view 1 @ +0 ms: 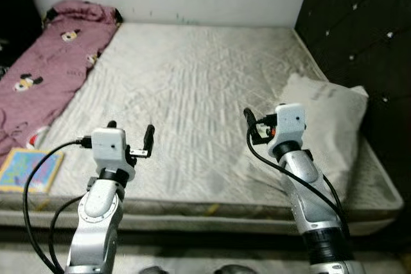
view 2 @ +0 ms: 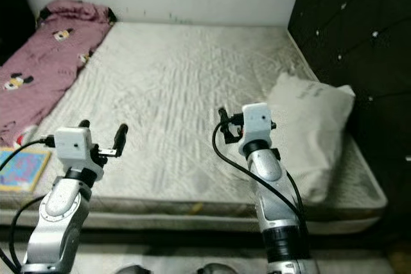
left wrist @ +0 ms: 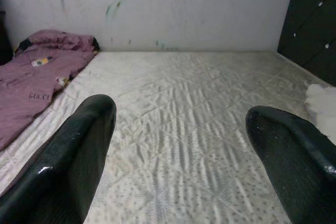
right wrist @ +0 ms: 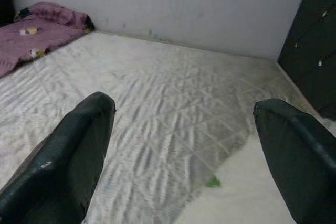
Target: Clean up the room
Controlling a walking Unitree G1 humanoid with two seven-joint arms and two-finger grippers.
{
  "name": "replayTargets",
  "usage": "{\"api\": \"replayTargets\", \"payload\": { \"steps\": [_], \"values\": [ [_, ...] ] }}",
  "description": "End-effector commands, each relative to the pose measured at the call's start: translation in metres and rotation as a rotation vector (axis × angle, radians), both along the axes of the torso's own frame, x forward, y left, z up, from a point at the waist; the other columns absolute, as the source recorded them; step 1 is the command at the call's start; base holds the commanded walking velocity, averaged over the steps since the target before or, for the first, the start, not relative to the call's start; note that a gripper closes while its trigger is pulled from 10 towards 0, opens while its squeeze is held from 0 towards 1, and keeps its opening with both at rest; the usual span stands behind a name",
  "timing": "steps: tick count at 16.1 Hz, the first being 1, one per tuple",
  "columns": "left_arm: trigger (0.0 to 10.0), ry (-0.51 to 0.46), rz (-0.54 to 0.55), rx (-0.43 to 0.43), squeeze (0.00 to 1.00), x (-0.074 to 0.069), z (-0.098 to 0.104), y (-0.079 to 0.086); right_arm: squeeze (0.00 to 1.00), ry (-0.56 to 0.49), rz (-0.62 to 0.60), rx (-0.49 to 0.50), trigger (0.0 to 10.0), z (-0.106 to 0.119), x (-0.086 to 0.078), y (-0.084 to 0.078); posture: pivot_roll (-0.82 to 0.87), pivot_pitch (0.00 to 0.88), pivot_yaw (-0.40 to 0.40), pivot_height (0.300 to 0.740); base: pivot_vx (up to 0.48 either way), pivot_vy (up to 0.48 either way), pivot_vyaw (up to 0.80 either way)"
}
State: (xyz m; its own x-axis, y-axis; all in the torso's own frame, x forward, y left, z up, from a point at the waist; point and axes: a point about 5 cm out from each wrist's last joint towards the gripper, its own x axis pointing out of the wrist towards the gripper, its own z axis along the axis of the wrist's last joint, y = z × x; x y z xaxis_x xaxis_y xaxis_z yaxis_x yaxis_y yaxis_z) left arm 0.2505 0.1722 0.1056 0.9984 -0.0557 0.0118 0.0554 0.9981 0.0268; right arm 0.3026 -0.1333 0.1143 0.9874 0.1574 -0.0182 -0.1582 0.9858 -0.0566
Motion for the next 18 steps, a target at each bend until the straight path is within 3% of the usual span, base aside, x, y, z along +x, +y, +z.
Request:
{"api": "replayTargets", "payload": {
  "steps": [1,10,18],
  "values": [
    [10.0,-0.01,0.006,0.001,0.0,0.0015,0.0033,0.0017,0.0,-0.016,0.009,0.002,10.0,0.0051,0.0018,0.0034,-0.07,0.0,-0.031,0.74,0.0,-0.289,0.0],
    [10.0,-0.011,0.004,0.001,0.0,0.0018,0.0031,0.0009,0.0,-0.013,0.008,0.0,10.0,0.0044,0.0021,0.0031,-0.07,0.0,-0.032,0.74,0.0,-0.292,0.0],
    [10.0,-0.02,0.003,-0.014,0.0,0.0017,0.004,0.0013,0.0,-0.006,-0.002,0.008,10.0,0.0036,0.0025,0.0019,-0.07,0.0,-0.033,0.74,0.0,0.0,0.0]
  ]
}}
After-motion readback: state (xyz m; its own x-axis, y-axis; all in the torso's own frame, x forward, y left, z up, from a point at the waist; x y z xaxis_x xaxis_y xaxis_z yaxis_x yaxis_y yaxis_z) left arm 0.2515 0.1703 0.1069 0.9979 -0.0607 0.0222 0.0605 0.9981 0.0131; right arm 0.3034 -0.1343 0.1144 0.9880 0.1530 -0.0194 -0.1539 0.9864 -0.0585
